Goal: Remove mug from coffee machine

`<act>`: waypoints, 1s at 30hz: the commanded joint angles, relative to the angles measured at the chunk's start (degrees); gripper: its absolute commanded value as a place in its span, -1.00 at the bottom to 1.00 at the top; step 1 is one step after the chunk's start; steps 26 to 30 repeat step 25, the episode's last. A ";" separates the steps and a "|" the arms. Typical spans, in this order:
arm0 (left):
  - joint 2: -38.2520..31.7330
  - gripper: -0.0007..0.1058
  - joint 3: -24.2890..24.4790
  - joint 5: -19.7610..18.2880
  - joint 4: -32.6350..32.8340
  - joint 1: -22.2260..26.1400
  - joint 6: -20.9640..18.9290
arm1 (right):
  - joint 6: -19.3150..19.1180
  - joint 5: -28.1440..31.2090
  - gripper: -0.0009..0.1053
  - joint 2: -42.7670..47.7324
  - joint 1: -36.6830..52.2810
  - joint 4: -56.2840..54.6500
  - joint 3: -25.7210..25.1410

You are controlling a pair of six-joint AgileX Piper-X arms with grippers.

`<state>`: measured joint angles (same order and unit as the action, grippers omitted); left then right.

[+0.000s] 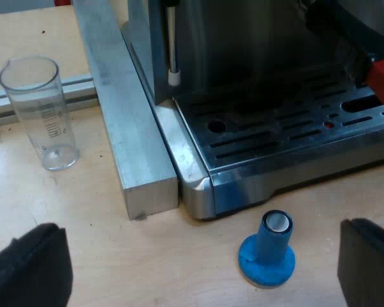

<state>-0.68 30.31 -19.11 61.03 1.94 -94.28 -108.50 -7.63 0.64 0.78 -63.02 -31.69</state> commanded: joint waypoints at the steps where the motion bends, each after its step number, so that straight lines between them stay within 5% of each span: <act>1: -8.02 0.62 -0.07 -0.82 -1.11 -0.19 -0.64 | -0.09 -0.08 0.14 2.31 0.28 0.70 0.02; 10: -8.02 0.62 -2.98 -0.58 -6.63 -0.19 -2.08 | -0.09 -0.10 0.14 2.31 0.28 0.70 0.02; 30: -8.02 0.62 -2.96 -0.37 -6.62 -0.19 -2.08 | -0.09 -0.10 0.14 2.31 0.28 0.70 0.02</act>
